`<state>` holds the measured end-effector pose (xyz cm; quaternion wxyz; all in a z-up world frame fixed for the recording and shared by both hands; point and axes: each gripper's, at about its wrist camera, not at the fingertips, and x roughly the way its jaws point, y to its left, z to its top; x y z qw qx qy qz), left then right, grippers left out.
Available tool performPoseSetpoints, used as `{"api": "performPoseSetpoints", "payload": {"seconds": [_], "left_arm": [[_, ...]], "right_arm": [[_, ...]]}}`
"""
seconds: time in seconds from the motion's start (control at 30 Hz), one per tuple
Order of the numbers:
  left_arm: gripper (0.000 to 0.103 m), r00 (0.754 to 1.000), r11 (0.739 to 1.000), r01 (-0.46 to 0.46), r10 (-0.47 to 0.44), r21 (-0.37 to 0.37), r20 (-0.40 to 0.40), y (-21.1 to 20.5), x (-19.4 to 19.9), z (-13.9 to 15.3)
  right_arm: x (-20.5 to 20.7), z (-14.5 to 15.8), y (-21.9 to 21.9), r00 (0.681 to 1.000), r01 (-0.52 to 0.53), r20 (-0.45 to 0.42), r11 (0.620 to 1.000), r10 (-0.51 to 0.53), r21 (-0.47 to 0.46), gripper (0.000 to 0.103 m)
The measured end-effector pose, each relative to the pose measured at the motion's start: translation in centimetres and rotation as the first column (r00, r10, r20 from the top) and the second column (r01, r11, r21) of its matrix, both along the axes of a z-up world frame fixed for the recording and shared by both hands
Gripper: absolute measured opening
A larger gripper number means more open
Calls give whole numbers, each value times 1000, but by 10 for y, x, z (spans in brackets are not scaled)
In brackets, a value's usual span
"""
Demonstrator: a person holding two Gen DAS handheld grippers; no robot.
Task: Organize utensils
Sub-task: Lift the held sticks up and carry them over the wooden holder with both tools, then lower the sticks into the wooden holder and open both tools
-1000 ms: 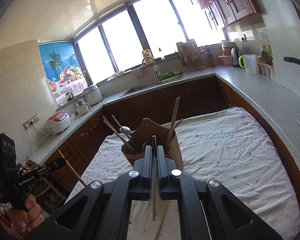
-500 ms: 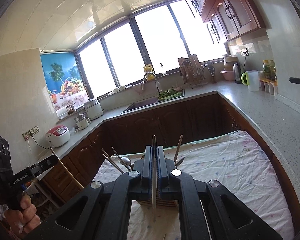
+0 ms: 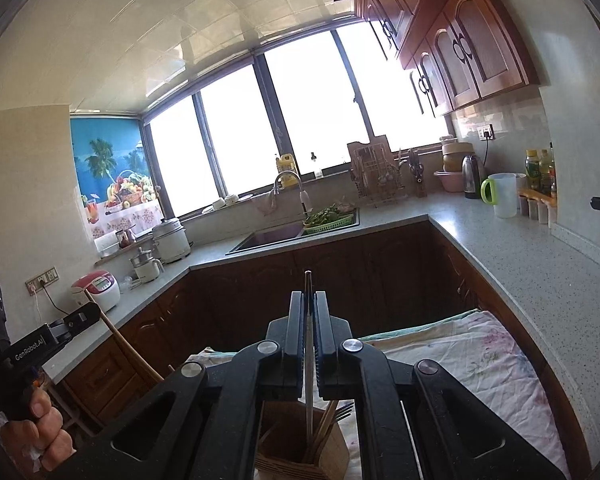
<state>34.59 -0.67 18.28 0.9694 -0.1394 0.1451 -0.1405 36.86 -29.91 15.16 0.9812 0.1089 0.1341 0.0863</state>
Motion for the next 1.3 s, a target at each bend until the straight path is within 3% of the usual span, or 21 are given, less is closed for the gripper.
{"api": "performPoseSetpoints", "payload": {"seconds": [0.6, 0.87, 1.3], "left_arm": [[4, 994, 999, -19, 23, 39, -110, -16, 14, -81], [4, 991, 997, -3, 13, 75, -130, -21, 14, -92], [5, 990, 996, 9, 3, 86, -143, -25, 13, -96]], "right_arm": [[17, -74, 7, 992, 0, -124, 1000, 3, 29, 4], [19, -93, 7, 984, 3, -178, 1000, 1, 25, 4], [22, -93, 6, 982, 6, -191, 1000, -1, 28, 4]]}}
